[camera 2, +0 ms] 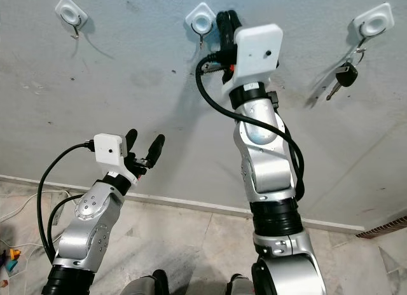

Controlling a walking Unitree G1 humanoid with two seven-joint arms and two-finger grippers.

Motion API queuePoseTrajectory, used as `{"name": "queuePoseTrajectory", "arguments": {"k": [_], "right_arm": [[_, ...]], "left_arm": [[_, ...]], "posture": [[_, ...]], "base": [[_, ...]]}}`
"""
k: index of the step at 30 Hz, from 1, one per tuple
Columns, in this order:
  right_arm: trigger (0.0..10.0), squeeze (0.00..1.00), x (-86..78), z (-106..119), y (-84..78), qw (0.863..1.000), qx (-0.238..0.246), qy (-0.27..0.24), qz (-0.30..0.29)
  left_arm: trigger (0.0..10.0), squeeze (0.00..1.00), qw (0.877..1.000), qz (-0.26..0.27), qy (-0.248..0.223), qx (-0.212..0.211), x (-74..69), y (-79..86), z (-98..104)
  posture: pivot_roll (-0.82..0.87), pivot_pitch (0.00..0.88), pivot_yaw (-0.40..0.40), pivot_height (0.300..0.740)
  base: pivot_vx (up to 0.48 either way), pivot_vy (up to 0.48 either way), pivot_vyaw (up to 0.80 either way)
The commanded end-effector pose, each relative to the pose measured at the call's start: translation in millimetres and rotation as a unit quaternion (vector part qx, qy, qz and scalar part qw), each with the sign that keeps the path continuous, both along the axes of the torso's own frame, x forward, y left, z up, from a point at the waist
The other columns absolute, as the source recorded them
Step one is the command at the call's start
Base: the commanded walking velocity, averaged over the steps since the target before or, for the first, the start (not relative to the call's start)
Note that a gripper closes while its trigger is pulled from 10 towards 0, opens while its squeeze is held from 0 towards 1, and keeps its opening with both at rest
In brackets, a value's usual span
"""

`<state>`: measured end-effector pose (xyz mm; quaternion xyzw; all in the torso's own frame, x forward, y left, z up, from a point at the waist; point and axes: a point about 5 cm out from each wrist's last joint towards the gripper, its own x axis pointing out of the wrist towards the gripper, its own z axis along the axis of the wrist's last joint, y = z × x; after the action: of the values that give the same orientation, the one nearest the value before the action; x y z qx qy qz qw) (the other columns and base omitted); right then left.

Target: Hang keys on a hook

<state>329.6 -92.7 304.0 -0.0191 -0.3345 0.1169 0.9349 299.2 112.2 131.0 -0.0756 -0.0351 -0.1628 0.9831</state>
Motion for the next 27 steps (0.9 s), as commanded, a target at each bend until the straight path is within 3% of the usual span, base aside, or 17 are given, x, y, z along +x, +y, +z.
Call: {"name": "queuePoseTrajectory", "arguments": {"k": [1, 6, 14, 24, 27], "right_arm": [[10.0, 0.0, -3.9, 8.7, -0.6, 1.0, 0.013, -0.018, 0.001], [10.0, 0.0, -6.4, -5.2, 1.7, 1.0, 0.005, 0.009, 0.015], [10.0, 0.0, -14.2, -25.1, 13.8, 0.992, -0.002, 0.066, 0.105], [10.0, 0.0, -18.8, -32.5, 9.5, 0.983, 0.04, 0.098, 0.15], [10.0, 0.0, -17.0, -34.8, 8.5, 0.969, 0.107, 0.12, 0.185]], "left_arm": [[10.0, 0.0, 1.0, 0.002, 0.009, 0.005, -1.6, 1.5, -3.9], [10.0, 0.0, 1.0, 0.005, 0.011, 0.006, -2.4, 2.7, -5.2], [10.0, 0.0, 1.0, 0.002, 0.013, 0.005, -1.8, 0.2, -5.9], [10.0, 0.0, 1.0, -0.002, 0.013, 0.006, -0.8, 0.0, -5.5], [10.0, 0.0, 1.0, -0.003, 0.013, 0.007, -1.0, -0.2, -5.5]], "posture": [[-0.02, 0.208, 0.092, 0.74], [-0.02, 0.209, 0.091, 0.74], [-0.04, 0.213, 0.095, 0.74], [-0.04, 0.214, 0.1, 0.74], [-0.03, 0.211, 0.101, 0.74]], "base": [[0.0, 0.0, 0.0], [0.0, 0.0, 0.0], [0.0, 0.0, 0.0], [0.0, 0.0, 0.0], [0.0, 0.0, 0.0]]}}
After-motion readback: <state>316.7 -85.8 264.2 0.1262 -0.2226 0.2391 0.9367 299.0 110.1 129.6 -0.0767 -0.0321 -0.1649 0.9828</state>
